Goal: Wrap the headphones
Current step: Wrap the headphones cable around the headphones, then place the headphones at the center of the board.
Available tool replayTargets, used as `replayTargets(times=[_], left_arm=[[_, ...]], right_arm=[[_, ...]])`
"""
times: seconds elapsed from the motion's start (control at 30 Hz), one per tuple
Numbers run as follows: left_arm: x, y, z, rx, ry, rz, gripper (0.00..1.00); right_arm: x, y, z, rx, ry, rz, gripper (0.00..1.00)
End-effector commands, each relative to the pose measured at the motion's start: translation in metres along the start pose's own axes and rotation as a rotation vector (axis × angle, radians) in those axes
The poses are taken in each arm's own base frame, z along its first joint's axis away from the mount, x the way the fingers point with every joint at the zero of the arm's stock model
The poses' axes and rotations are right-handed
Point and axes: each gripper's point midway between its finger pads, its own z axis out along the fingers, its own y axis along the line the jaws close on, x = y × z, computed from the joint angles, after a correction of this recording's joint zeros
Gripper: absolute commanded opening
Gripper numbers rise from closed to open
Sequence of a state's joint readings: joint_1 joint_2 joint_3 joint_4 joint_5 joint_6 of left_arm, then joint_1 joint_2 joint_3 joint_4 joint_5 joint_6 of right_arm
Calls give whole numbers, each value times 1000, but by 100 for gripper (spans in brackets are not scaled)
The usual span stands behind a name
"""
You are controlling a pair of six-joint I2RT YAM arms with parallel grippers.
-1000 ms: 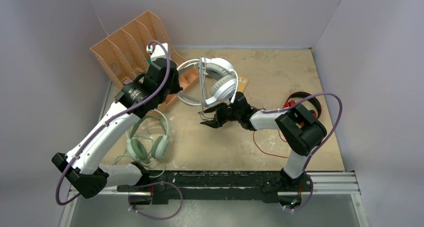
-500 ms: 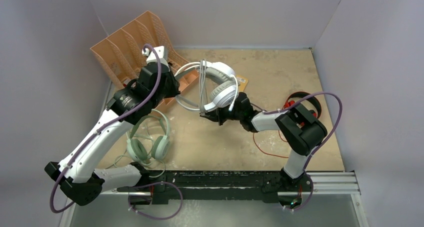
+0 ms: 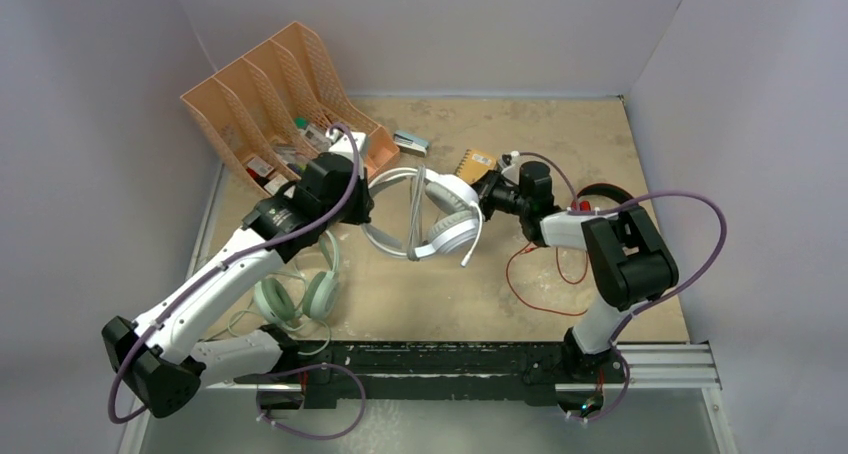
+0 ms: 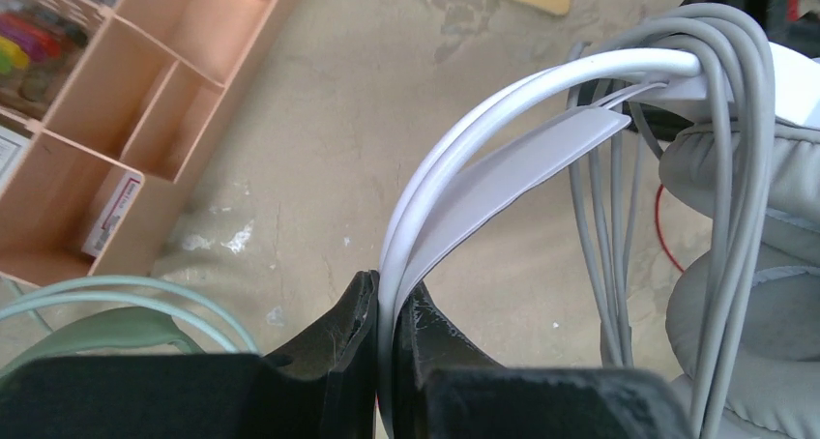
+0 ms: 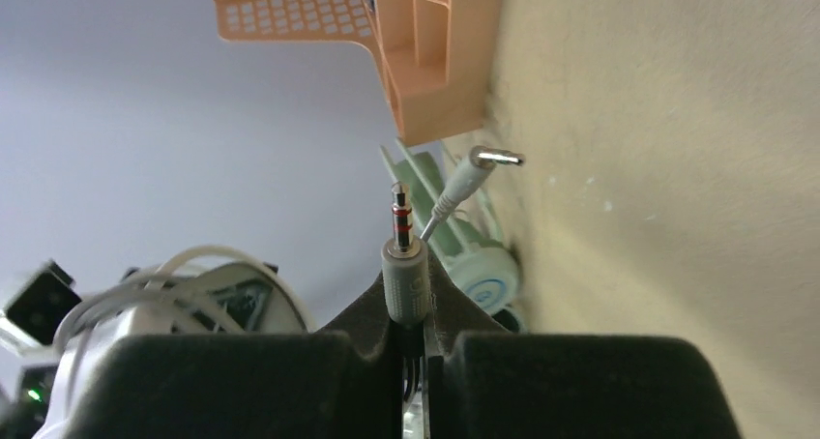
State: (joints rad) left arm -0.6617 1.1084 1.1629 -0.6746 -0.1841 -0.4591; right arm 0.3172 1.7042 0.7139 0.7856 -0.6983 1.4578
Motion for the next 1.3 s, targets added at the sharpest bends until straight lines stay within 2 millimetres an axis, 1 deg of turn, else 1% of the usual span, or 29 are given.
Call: replayTargets(times=[0.0, 0.03, 0.13, 0.2, 0.23, 0.3, 0.4, 0.5, 0.57, 0.7, 0.83, 0.87, 0.97, 1.03, 1.1, 1.2, 1.27], left_arm=[[22, -33, 10, 161, 45, 73, 0], [30, -33, 18, 146, 64, 74, 0], [59, -45, 38, 137, 117, 94, 0], [77, -49, 51, 123, 149, 109, 0], [87, -48, 58, 110, 170, 111, 0], [106, -40, 71, 52, 206, 115, 0], [125, -29, 81, -15, 223, 111, 0], [149, -24, 88, -44, 261, 102, 0], [161, -23, 92, -54, 281, 107, 0], [172, -20, 98, -76, 298, 109, 0], [182, -10, 101, -116, 321, 132, 0], [186, -7, 102, -126, 331, 140, 0], [194, -2, 103, -139, 347, 149, 0], [198, 0, 104, -146, 355, 151, 0], [202, 2, 105, -154, 366, 157, 0], [206, 4, 107, -171, 381, 165, 0], [209, 6, 107, -183, 394, 166, 0]], right_arm=[[-32, 5, -13, -35, -53, -299, 0], [-35, 3, -12, -29, -45, -322, 0], [-35, -9, -7, 15, 21, -350, 0], [-36, -13, -3, 25, 50, -364, 0], [-37, -14, -2, 24, 55, -369, 0], [-39, -16, 1, 23, 71, -382, 0], [-42, -25, 4, 45, 85, -400, 0], [-44, -35, 8, 60, 110, -409, 0], [-47, -39, 12, 58, 119, -419, 0], [-47, -45, 16, 51, 136, -435, 0], [-42, -65, 12, 143, 203, -411, 1], [-42, -69, 11, 170, 212, -413, 3], [-43, -75, 7, 227, 218, -428, 21], [-46, -78, 5, 253, 218, -452, 29], [-47, -81, 5, 277, 226, -459, 33], [-52, -84, 3, 322, 232, -477, 35], [-57, -79, 1, 351, 222, -504, 37]])
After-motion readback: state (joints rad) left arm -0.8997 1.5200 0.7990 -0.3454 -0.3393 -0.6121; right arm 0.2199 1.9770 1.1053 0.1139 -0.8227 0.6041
